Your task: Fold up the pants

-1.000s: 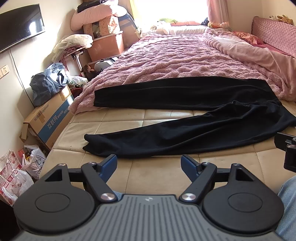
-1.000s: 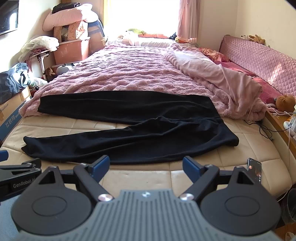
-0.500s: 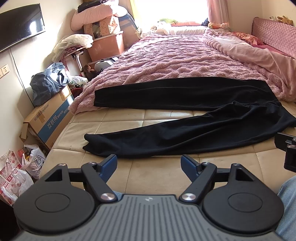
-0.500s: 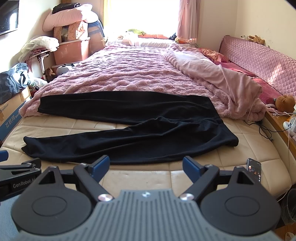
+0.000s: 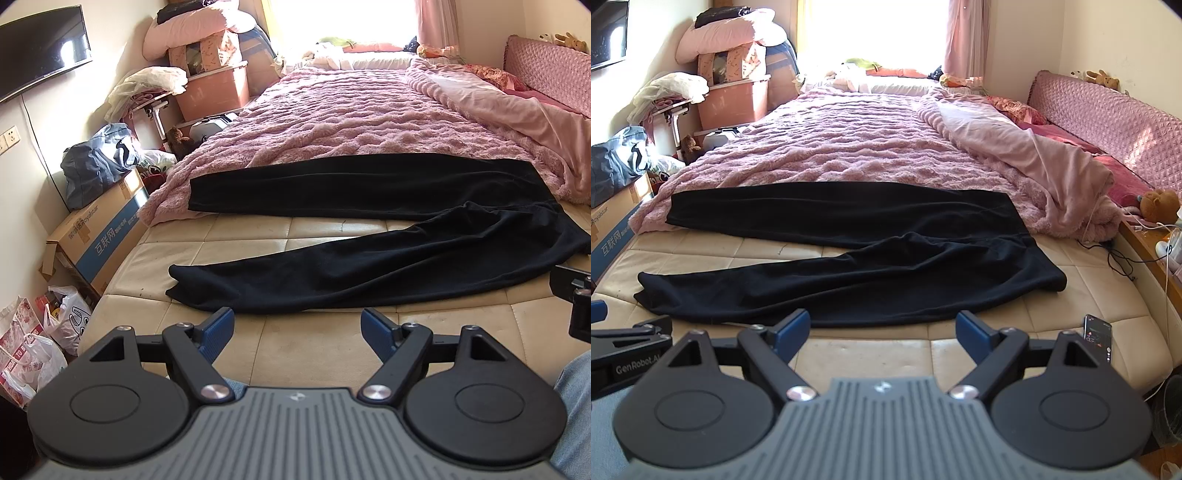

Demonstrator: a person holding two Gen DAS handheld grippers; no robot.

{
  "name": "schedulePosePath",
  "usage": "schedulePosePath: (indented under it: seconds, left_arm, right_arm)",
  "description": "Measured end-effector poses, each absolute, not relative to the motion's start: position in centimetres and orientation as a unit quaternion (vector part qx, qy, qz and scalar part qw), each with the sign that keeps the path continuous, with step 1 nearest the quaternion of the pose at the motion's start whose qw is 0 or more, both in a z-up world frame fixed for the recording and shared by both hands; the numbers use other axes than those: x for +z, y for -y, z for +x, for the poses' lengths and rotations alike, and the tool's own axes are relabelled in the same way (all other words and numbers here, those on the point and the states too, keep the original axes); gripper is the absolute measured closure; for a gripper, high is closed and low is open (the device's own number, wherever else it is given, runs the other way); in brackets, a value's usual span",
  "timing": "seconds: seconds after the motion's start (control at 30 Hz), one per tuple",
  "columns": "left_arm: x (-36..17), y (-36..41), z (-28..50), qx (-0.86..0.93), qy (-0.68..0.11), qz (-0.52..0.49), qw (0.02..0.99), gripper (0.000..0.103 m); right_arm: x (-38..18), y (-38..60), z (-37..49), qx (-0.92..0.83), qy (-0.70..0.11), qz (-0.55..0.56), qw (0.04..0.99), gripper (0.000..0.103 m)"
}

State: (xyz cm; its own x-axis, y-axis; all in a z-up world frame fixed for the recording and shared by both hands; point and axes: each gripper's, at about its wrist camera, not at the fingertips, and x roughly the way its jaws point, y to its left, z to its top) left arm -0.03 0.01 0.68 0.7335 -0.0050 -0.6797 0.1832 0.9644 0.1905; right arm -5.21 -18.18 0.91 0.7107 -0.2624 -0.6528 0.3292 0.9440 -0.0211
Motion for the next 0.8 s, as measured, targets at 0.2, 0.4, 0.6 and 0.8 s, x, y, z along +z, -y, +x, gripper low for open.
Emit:
schedulePosePath:
  seconds: [0.2,0.4,0.6,0.8]
  left_arm:
    - [0.7,0.0,0.0,-0.051,-0.361,0.123,0.923,0.011]
    - [0.6,0.0,-0.2,-0.051,-0.362,0.122,0.923,0.012]
    - [0.6,-0.1,-0.2,-0.051,-0.362,0.122,0.923,0.012]
    - [0.8,-0.1,-0.3,-0.051,-0.362,0.121,0.923,0.012]
  right_arm:
    - [1.0,18.4,-4.9,-0.16,-0.346,0.048,0.923,0.021]
    - [1.9,18.4,-5.1,-0.16,-0.345,0.049,0.924,0.021]
    - [2.1,18.3,-5.1,-0.16,-0.345,0.049,0.924,0.021]
    - [2.1,18.3,-5.2,-0.161,-0.345,0.049,0.924,0.021]
